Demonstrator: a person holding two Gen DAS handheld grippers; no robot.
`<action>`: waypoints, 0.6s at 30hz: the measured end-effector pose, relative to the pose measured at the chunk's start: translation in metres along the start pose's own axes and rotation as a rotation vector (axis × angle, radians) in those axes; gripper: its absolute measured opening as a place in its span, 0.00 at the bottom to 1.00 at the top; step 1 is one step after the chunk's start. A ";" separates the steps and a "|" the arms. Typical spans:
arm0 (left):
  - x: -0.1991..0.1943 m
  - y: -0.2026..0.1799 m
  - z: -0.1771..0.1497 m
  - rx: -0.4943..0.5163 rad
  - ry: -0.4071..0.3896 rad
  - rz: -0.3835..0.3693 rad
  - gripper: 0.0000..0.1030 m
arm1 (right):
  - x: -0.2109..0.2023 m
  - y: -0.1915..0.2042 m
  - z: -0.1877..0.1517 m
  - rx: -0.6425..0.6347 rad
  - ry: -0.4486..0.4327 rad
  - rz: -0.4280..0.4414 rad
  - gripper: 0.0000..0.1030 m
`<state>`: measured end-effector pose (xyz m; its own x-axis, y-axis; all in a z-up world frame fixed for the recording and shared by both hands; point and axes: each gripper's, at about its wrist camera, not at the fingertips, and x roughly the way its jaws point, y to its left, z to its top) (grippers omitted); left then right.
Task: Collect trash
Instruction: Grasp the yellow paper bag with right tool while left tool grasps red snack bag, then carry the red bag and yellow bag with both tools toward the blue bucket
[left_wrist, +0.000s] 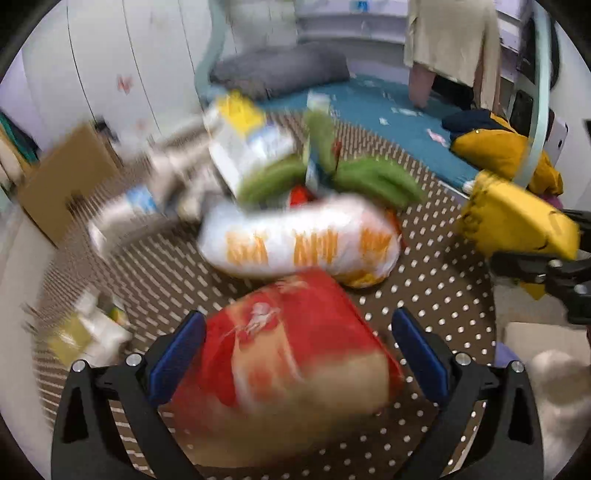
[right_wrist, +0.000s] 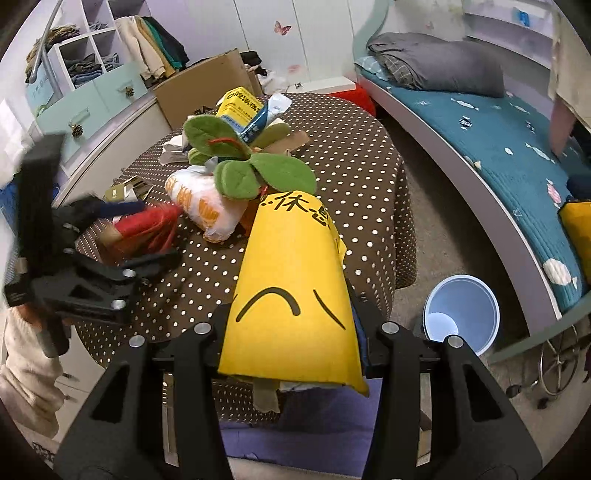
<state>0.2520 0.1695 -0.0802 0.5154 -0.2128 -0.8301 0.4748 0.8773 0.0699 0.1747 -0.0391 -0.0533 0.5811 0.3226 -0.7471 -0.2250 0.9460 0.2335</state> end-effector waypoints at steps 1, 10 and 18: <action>0.006 0.004 -0.002 -0.030 0.004 0.023 0.96 | 0.000 -0.001 0.000 0.001 -0.002 -0.001 0.45; -0.037 0.015 -0.017 -0.241 -0.123 0.062 0.44 | 0.001 0.001 0.004 -0.023 0.000 0.018 0.45; -0.082 0.007 -0.015 -0.351 -0.259 0.106 0.32 | -0.003 0.005 0.016 -0.058 -0.020 0.050 0.45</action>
<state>0.2026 0.1999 -0.0200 0.7307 -0.1757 -0.6597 0.1621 0.9833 -0.0823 0.1845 -0.0346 -0.0396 0.5836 0.3710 -0.7224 -0.2992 0.9252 0.2335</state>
